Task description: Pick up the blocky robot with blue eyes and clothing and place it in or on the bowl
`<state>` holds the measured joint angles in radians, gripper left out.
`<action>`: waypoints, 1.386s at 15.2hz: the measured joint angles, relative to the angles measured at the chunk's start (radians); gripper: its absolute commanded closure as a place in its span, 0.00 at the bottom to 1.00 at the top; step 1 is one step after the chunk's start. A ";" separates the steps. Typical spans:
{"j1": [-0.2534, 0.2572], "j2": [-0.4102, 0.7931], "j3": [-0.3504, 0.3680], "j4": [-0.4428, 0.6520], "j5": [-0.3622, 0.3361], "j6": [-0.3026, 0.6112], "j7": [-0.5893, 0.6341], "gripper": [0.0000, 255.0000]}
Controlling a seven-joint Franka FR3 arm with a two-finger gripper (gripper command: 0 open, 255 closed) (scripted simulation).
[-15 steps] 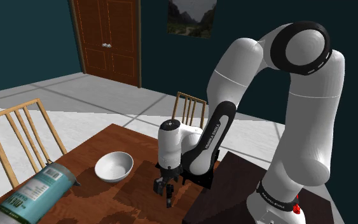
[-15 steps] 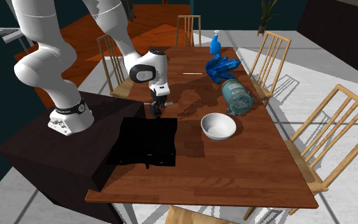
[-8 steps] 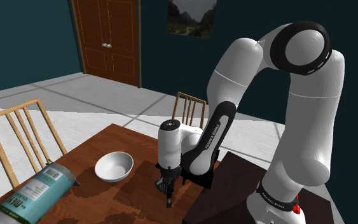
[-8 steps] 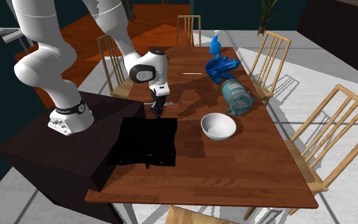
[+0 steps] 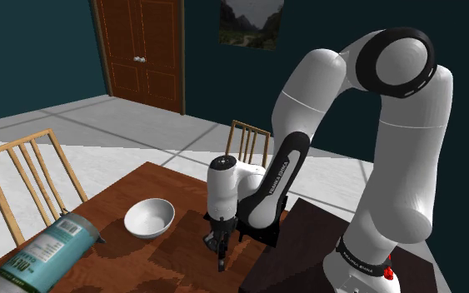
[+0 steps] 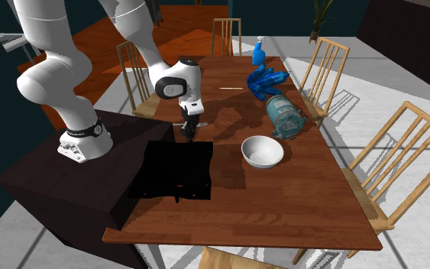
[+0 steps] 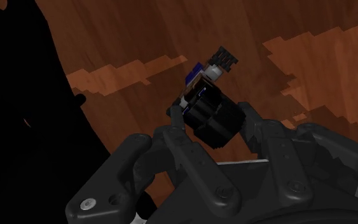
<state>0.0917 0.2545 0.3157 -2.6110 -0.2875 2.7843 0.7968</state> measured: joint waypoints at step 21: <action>-0.043 -0.340 0.103 -0.010 0.315 -0.298 -0.231 1.00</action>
<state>0.0483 -0.0857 0.4183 -2.6212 0.0277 2.4862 0.5658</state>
